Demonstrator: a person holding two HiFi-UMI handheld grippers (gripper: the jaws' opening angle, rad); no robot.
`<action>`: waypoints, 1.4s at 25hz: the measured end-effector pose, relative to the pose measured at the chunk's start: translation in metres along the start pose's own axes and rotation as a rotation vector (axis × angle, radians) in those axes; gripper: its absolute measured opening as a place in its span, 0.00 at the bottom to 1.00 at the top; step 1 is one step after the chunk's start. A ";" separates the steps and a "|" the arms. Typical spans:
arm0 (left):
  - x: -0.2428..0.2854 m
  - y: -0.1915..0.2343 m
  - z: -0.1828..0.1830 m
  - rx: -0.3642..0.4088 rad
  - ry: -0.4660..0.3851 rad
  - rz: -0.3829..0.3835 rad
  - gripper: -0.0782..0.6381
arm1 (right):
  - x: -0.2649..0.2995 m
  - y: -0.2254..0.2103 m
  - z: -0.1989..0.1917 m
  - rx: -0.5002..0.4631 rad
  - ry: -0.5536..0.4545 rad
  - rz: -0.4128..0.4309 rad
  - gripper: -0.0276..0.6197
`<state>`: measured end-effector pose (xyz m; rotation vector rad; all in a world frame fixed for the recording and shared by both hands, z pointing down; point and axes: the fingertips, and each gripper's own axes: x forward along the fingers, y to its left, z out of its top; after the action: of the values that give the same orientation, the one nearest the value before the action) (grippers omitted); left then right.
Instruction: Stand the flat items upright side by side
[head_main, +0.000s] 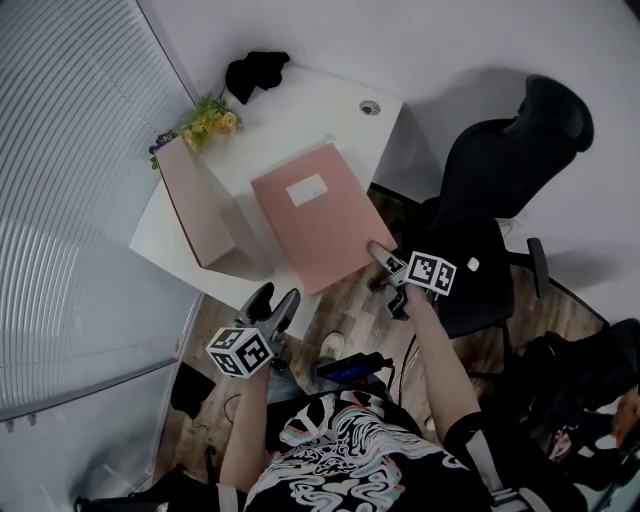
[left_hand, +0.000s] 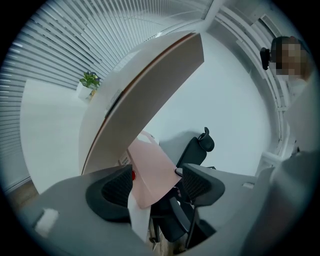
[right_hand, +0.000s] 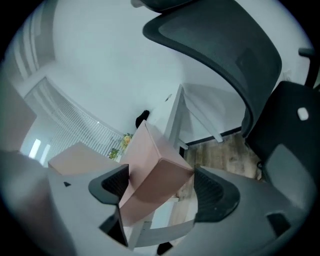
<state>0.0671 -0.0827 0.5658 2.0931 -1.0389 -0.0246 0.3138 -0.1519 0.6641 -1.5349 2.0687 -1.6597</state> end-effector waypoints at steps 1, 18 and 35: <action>0.001 -0.001 0.000 0.000 0.002 0.000 0.52 | 0.000 -0.001 -0.001 0.038 0.006 0.023 0.66; 0.015 -0.003 -0.006 0.017 0.039 -0.019 0.52 | -0.019 0.042 0.036 -0.147 -0.138 -0.012 0.58; 0.047 -0.028 -0.020 0.117 0.150 -0.083 0.51 | -0.030 0.105 0.050 -0.452 -0.228 -0.081 0.57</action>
<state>0.1240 -0.0918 0.5756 2.2058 -0.8812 0.1534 0.2915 -0.1741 0.5486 -1.8485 2.3841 -1.0106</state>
